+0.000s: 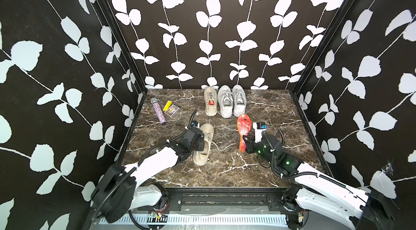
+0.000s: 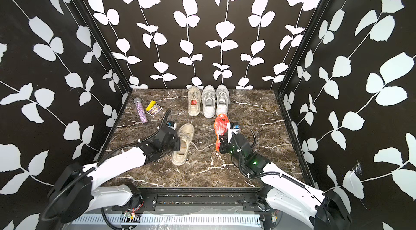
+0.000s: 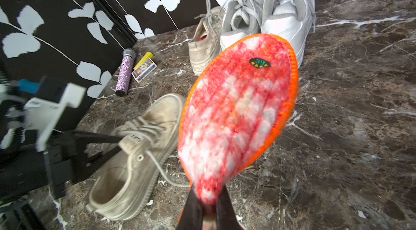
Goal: Remove the insole from the shoe
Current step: Move the shoe to the center of the board.
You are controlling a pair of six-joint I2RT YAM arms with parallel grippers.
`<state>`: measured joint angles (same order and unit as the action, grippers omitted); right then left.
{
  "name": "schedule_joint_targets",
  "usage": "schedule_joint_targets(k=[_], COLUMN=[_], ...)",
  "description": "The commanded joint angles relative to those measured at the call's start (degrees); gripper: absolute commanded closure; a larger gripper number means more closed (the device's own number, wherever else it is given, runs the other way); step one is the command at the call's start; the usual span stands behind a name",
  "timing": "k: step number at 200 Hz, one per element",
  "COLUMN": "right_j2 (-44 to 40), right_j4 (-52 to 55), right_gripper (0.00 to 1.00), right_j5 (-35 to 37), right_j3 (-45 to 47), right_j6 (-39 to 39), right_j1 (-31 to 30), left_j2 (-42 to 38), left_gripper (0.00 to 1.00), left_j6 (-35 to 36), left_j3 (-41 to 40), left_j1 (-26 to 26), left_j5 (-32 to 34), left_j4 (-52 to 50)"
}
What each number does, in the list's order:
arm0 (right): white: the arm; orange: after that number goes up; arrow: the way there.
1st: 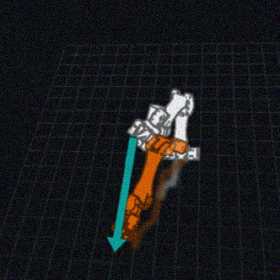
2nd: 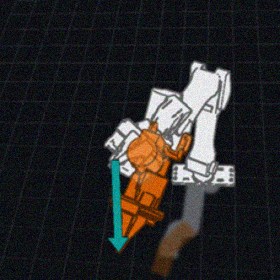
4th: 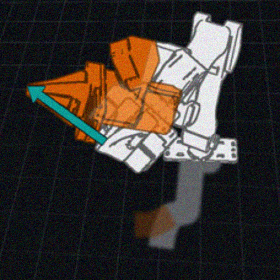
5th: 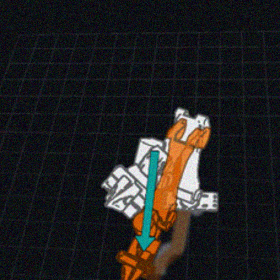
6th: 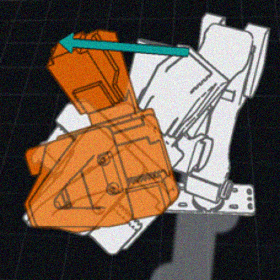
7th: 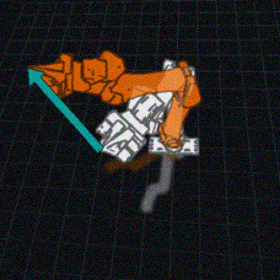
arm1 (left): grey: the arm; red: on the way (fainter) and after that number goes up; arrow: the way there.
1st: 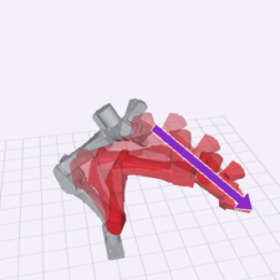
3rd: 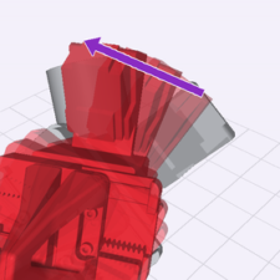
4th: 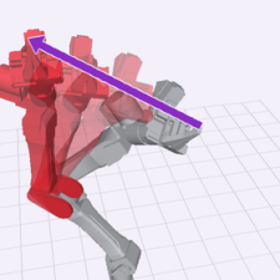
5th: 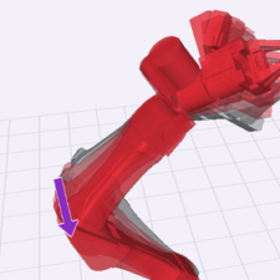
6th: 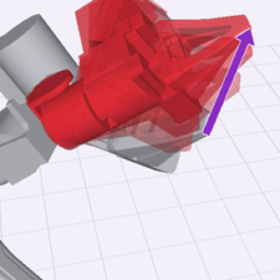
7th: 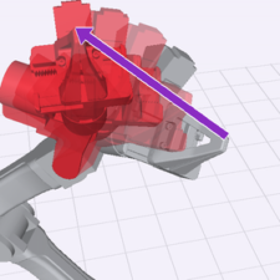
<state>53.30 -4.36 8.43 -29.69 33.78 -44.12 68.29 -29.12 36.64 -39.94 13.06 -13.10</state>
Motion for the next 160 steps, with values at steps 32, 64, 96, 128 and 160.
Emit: schedule_joint_targets(k=[32,64,96,128,160], right_j2=[3.63,4.75,6.22,9.57,15.17], right_j4=[-0.87,-0.48,0.41,0.69,5.86], right_gripper=[1.00,1.00,1.00,1.00,1.00], right_j5=[0.67,0.60,0.73,-0.03,1.49], right_j3=[-3.45,-3.62,-4.26,-4.83,-7.74], right_j6=[-0.35,0.37,1.38,3.28,5.32], right_j1=[0.15,0.17,0.17,0.17,0.16], left_j2=[-10.71,-13.24,-11.36,-10.15,-10.07], left_gripper=[1.00,1.00,1.00,1.00,1.00], left_j6=[4.40,4.95,6.11,7.62,7.03], left_j3=[-1.00,-2.00,-1.30,0.66,0.96], left_j1=[8.57,16.83,26.47,31.16,34.43], left_j5=[11.83,7.73,0.92,1.27,3.12], left_j4=[-18.73,-19.95,-19.44,-20.61,-22.11])
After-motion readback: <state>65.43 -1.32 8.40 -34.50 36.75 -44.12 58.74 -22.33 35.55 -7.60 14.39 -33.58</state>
